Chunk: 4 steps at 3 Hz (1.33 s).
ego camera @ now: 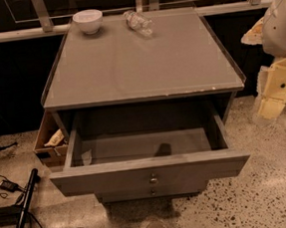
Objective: Close top drawer
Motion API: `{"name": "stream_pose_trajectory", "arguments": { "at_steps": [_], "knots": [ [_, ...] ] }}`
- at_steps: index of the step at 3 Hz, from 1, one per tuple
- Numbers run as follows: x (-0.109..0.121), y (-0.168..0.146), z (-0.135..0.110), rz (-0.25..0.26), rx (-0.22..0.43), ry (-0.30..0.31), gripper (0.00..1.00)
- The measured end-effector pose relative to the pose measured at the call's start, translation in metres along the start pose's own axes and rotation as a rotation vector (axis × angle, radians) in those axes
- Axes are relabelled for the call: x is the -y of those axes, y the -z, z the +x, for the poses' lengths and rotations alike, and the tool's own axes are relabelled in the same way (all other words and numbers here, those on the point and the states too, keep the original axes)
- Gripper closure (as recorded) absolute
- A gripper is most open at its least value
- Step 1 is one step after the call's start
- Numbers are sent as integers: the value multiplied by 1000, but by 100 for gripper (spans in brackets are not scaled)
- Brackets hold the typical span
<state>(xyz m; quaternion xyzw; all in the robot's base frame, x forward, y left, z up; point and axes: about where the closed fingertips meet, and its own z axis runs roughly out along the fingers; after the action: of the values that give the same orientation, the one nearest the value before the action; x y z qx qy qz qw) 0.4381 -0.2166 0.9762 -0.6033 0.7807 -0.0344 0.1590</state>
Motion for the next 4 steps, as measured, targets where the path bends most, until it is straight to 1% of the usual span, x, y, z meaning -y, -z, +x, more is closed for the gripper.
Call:
{"name": "stream_pose_trajectory", "arguments": {
  "at_steps": [1,2,3,4],
  "knots": [
    [0,0,0,0,0,0,0],
    [0,0,0,2,1,0,15],
    [-16,-14,7,2,24,-31,47],
    [-36,-43,17,-5,46,-63,69]
  ]
}}
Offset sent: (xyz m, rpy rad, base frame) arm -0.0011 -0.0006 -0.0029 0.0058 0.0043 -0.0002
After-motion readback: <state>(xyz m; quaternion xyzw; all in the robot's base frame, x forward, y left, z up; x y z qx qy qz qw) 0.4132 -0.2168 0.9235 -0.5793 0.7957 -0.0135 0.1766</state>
